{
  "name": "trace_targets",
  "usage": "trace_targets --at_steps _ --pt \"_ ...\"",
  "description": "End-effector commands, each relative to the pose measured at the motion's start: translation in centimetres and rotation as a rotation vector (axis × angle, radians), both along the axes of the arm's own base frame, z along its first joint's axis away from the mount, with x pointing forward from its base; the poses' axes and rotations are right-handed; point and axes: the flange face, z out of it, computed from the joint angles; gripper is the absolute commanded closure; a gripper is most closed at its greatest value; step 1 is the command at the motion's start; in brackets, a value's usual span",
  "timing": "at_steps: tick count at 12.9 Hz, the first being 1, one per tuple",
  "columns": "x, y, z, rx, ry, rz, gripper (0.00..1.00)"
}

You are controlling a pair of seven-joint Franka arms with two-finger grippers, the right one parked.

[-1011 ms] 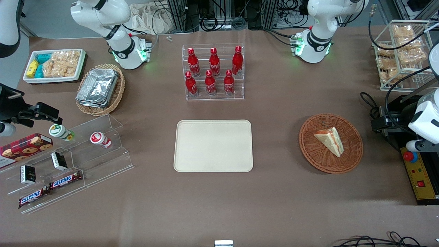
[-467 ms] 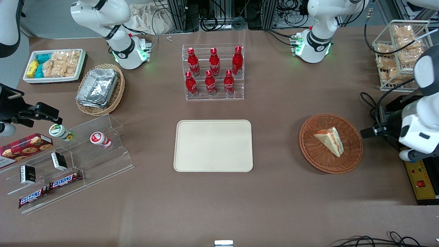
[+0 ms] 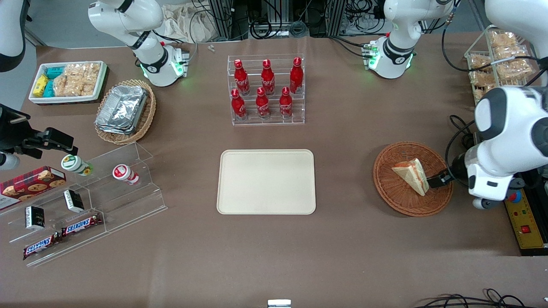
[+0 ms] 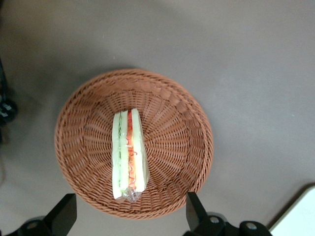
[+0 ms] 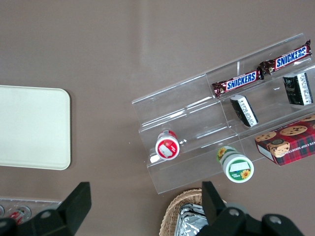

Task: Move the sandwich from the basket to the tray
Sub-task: 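Lower the left gripper over the sandwich and close on it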

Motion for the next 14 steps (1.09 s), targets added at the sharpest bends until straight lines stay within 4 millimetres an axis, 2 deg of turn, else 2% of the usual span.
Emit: trace_targets --at_steps 1,3,6,14 --pt "-0.8 -0.2 -2.5 0.016 -0.019 0.132 0.0" --pt "-1.7 -0.1 -5.1 0.011 -0.017 0.171 0.0" --pt "-1.3 -0.4 -8.7 0.009 -0.012 0.297 0.0" --pt "-4.1 -0.3 -13.3 0.025 0.071 0.294 0.0"
